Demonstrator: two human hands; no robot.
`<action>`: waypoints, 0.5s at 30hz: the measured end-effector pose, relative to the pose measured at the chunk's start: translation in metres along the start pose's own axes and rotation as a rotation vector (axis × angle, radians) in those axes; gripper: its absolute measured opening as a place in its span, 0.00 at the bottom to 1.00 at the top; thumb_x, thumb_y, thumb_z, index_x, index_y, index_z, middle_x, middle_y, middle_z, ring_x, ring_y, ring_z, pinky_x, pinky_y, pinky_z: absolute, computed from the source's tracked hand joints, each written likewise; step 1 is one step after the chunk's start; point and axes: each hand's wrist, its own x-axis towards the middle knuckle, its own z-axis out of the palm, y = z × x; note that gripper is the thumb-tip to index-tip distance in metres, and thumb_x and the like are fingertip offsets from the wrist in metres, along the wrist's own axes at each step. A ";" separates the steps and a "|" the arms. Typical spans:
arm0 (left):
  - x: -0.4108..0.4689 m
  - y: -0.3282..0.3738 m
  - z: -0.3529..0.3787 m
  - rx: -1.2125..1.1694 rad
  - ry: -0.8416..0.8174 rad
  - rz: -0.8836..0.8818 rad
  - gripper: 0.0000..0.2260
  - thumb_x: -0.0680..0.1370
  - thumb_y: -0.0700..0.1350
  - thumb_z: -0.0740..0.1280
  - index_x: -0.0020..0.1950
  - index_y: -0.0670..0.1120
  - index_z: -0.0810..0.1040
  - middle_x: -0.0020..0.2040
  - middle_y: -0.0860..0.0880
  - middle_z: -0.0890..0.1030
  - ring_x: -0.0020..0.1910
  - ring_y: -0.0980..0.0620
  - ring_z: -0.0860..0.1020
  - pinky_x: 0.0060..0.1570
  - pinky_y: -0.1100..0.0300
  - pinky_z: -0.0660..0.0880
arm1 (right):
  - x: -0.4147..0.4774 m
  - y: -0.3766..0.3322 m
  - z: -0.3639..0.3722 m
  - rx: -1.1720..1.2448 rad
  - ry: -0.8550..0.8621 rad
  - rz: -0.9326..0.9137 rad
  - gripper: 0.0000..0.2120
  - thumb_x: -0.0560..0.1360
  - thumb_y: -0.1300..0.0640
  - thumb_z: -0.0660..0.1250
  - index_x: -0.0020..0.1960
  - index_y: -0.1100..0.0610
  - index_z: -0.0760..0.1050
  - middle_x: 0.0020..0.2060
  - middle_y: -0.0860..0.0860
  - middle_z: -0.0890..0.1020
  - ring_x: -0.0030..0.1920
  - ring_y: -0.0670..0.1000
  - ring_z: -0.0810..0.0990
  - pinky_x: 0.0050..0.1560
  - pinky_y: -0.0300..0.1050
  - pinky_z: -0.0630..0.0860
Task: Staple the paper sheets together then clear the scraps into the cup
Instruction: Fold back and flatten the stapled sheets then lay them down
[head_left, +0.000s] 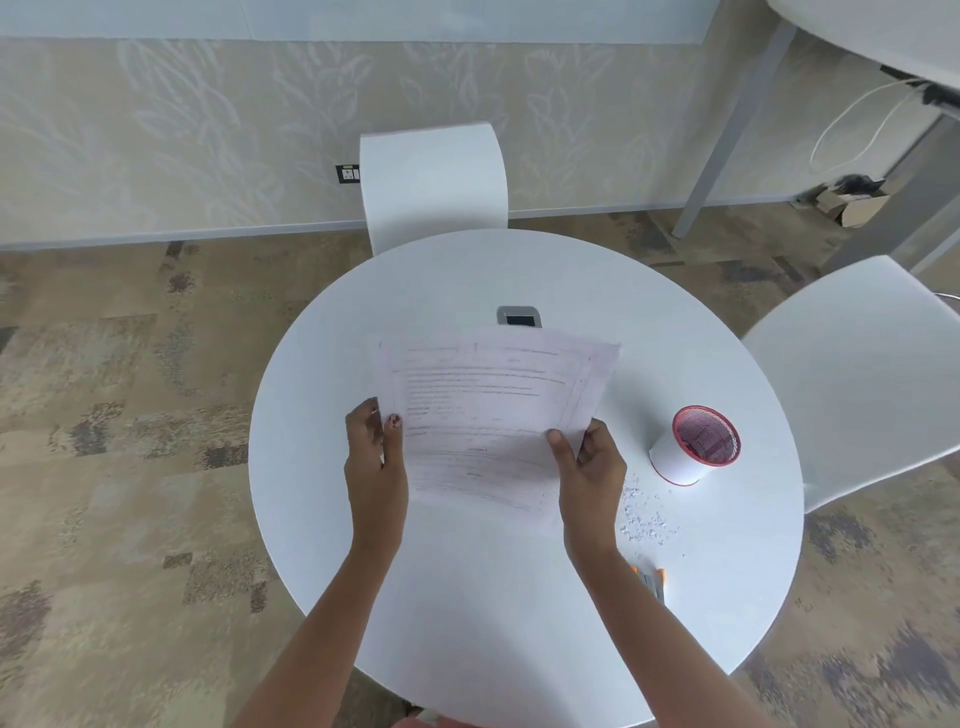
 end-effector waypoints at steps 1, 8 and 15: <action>0.003 -0.004 0.001 0.018 -0.007 -0.018 0.11 0.84 0.44 0.58 0.65 0.45 0.69 0.54 0.56 0.78 0.49 0.73 0.76 0.45 0.80 0.70 | 0.003 0.000 0.002 0.012 0.008 0.016 0.06 0.72 0.54 0.70 0.43 0.54 0.73 0.41 0.66 0.76 0.38 0.51 0.71 0.43 0.47 0.69; 0.032 -0.019 0.009 0.243 0.001 -0.063 0.07 0.84 0.39 0.55 0.55 0.45 0.73 0.44 0.53 0.77 0.41 0.59 0.74 0.34 0.74 0.67 | 0.040 -0.010 0.024 -0.013 -0.015 0.014 0.04 0.74 0.58 0.71 0.47 0.54 0.77 0.39 0.55 0.83 0.42 0.54 0.80 0.46 0.45 0.75; 0.091 -0.022 0.023 0.263 0.129 -0.088 0.09 0.82 0.38 0.60 0.55 0.41 0.80 0.46 0.51 0.80 0.45 0.49 0.76 0.45 0.60 0.68 | 0.118 -0.006 0.049 -0.080 -0.218 0.146 0.10 0.72 0.62 0.69 0.53 0.54 0.78 0.46 0.51 0.85 0.49 0.53 0.82 0.56 0.52 0.78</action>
